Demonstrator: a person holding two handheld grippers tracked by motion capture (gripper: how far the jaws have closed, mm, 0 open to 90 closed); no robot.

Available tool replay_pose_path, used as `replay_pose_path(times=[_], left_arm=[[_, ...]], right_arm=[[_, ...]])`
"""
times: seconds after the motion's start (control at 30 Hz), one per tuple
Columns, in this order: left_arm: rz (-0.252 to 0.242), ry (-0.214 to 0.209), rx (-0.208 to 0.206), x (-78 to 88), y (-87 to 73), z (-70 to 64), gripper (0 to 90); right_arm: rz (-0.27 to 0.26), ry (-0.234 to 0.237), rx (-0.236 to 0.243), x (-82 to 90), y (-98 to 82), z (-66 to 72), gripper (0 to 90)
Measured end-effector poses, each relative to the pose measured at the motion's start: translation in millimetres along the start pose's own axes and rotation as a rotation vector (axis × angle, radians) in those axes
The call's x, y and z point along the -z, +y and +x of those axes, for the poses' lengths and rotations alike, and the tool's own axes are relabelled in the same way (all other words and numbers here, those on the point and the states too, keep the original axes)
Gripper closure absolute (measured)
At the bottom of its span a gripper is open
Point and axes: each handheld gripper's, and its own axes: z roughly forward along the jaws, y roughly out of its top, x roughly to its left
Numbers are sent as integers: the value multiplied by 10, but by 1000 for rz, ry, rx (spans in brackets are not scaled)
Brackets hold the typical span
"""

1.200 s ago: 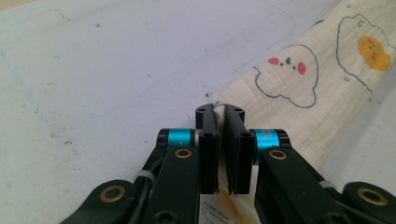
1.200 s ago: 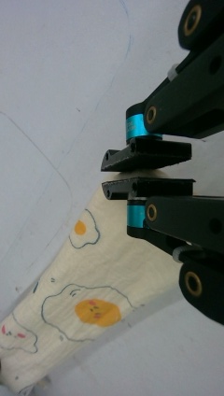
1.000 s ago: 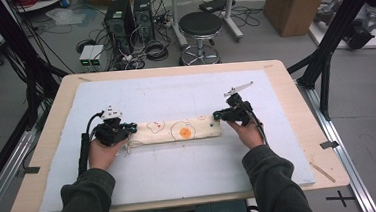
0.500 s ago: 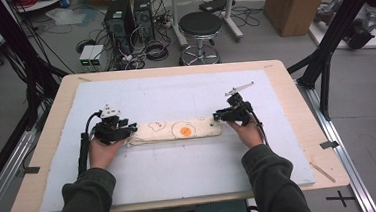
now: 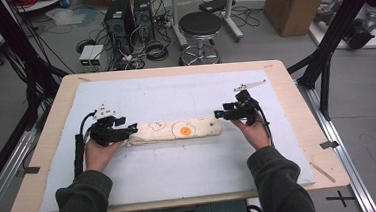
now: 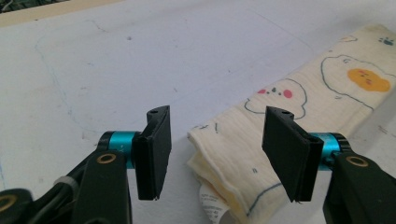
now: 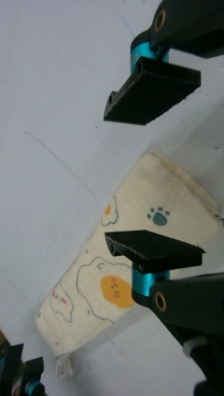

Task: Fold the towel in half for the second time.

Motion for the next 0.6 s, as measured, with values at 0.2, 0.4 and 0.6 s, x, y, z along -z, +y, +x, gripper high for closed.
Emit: replay_pose_path(times=[0.2,0.4,0.6], left_arm=[[14,-26,9,44,-13,19,395],[12,-35,8,82,-4,-7,382],[9,-45,-1,113,8,-35,354]], right_arm=[[-11,5,5,46,10,33,287],[-26,0,1,96,12,41,240],[-44,-11,5,164,15,77,207]])
